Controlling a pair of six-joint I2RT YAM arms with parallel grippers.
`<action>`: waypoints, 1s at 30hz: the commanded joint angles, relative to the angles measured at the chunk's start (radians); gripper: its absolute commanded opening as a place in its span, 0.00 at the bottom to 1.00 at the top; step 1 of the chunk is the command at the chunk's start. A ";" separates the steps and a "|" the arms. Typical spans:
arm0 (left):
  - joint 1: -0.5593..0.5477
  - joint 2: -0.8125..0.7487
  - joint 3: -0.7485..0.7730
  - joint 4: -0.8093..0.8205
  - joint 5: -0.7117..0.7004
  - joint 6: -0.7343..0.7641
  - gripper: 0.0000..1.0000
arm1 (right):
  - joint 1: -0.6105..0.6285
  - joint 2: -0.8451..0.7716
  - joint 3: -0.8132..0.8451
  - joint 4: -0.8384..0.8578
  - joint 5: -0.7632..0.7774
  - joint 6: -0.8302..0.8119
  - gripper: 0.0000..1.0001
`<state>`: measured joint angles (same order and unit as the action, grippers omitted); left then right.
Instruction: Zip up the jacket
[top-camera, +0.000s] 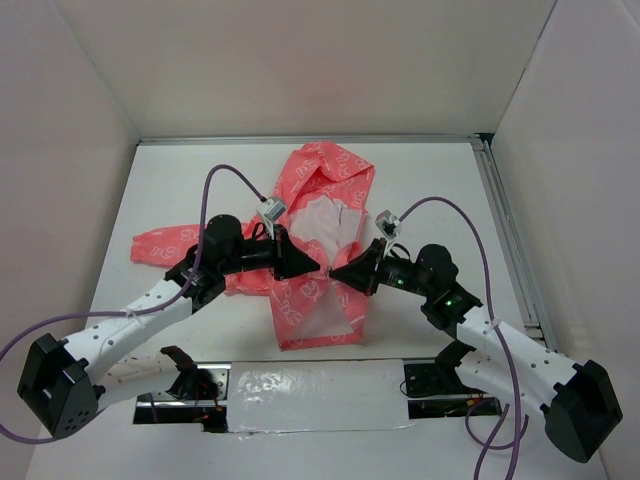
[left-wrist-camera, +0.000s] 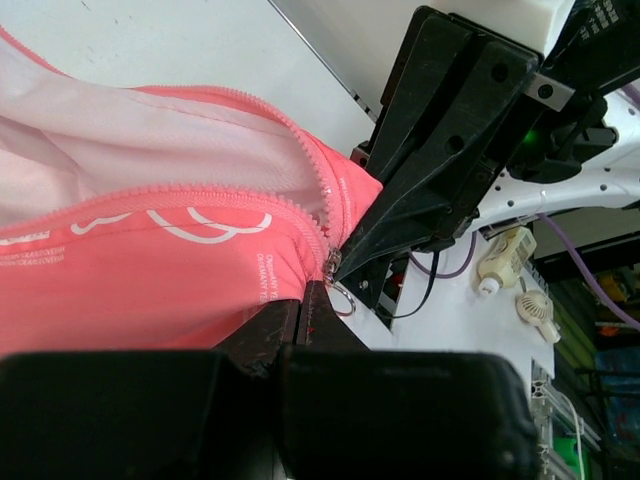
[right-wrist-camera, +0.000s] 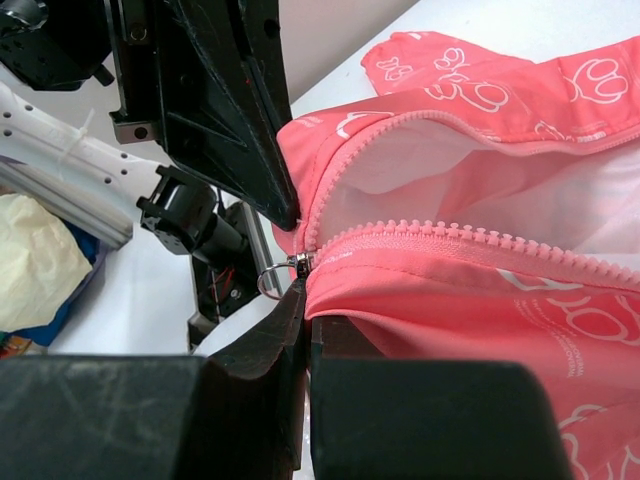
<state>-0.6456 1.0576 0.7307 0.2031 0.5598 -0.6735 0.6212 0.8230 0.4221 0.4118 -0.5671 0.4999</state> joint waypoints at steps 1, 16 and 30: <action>-0.002 0.002 0.018 0.033 0.066 0.045 0.00 | -0.008 -0.008 0.030 0.094 0.000 -0.011 0.00; -0.020 -0.013 -0.050 0.064 0.140 0.120 0.00 | -0.057 0.010 0.101 0.013 0.019 -0.029 0.00; -0.025 0.057 0.016 -0.013 0.114 0.115 0.04 | -0.058 0.016 0.122 -0.004 -0.145 -0.070 0.00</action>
<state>-0.6552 1.0821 0.6998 0.2405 0.6254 -0.5720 0.5667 0.8597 0.4660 0.3454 -0.7006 0.4728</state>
